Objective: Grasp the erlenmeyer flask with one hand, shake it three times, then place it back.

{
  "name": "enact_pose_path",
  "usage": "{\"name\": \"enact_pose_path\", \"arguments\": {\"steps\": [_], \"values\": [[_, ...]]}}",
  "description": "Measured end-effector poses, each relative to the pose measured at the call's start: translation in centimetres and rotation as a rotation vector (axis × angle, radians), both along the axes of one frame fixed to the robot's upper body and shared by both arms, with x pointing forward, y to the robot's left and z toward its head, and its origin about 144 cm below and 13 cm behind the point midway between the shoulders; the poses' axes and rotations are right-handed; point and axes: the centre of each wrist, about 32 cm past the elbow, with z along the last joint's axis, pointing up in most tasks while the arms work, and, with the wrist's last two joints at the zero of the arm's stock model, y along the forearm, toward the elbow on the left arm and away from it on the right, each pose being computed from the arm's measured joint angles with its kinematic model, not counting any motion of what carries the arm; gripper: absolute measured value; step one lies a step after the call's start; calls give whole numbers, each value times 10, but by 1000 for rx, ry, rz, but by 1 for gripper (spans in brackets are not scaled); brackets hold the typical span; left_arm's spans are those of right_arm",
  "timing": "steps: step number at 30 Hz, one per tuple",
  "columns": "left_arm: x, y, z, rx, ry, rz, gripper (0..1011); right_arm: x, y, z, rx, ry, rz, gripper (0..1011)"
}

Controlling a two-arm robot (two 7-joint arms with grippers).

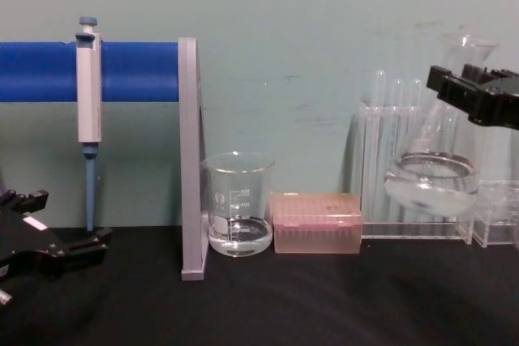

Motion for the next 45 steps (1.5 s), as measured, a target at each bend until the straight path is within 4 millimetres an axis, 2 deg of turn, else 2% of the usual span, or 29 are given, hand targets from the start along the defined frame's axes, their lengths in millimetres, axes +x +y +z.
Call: {"name": "enact_pose_path", "arguments": {"steps": [9, 21, 28, 37, 45], "values": [[0, 0, 0, 0, 0, 0, 1001, 5, 1, -1, -19, 2, 77, 456], [0, 0, 0, 0, 0, 0, 1001, 13, 17, 3, -67, -52, 366, 456], [0, 0, 0, 0, 0, 0, 1001, 16, 23, 4, -78, -61, 470, 456], [0, 0, 0, 0, 0, 0, 1001, 16, 24, 3, -74, -60, 466, 457], [0, 0, 0, 0, 0, 0, 1001, 16, 15, 2, -69, -73, 365, 457]]}}
